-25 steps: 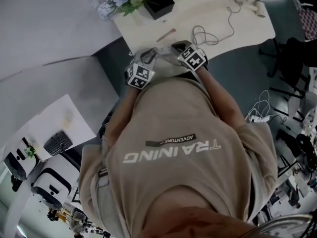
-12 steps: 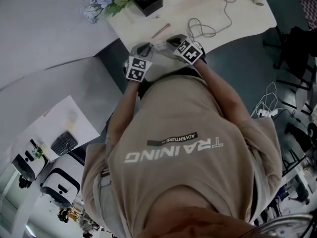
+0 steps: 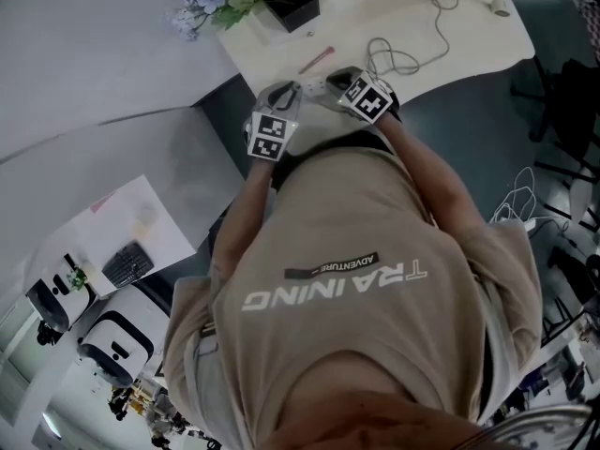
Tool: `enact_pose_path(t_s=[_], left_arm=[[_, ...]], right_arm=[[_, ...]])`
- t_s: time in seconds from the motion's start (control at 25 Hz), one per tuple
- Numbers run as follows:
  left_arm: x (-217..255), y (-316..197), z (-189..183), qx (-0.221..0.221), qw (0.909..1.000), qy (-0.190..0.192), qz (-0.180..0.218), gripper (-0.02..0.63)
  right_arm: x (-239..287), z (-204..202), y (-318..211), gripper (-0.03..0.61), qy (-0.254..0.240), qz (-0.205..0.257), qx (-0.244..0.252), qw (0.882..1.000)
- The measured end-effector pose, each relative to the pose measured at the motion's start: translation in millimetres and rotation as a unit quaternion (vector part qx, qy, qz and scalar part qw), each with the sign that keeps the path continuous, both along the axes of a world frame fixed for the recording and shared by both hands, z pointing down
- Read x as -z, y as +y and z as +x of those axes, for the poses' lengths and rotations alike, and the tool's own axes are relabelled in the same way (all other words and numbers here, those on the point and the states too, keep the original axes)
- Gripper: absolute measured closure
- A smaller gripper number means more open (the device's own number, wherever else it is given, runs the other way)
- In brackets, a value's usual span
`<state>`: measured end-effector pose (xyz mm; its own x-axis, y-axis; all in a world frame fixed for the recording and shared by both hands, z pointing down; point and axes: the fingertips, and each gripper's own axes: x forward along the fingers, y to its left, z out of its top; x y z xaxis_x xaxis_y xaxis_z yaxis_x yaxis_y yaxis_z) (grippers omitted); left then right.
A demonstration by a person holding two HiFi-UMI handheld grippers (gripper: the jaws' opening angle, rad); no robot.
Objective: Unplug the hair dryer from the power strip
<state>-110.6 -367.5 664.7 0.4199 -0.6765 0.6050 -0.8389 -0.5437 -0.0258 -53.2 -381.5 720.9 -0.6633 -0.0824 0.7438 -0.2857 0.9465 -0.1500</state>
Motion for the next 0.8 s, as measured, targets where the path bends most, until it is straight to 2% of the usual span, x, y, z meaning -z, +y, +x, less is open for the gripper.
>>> enact_pose_path(t_s=[0.16, 0.36, 0.6, 0.8], left_arm=[[19, 9, 4, -0.009, 0.9999, 0.006, 0.009, 0.552], [41, 26, 4, -0.019, 0.9995, 0.011, 0.022, 0.552], [65, 32, 0, -0.026, 0.9982, 0.022, 0.049, 0.554], [68, 35, -6, -0.032, 0.9977, 0.030, 0.052, 0.554]], right_arm=[[4, 0, 0, 0.574, -0.009, -0.007, -0.012, 1.000], [41, 1, -4, 0.574, -0.073, -0.006, -0.059, 0.996], [115, -1, -4, 0.574, -0.140, 0.044, -0.086, 0.985], [167, -2, -3, 0.574, -0.179, 0.086, -0.096, 0.975]])
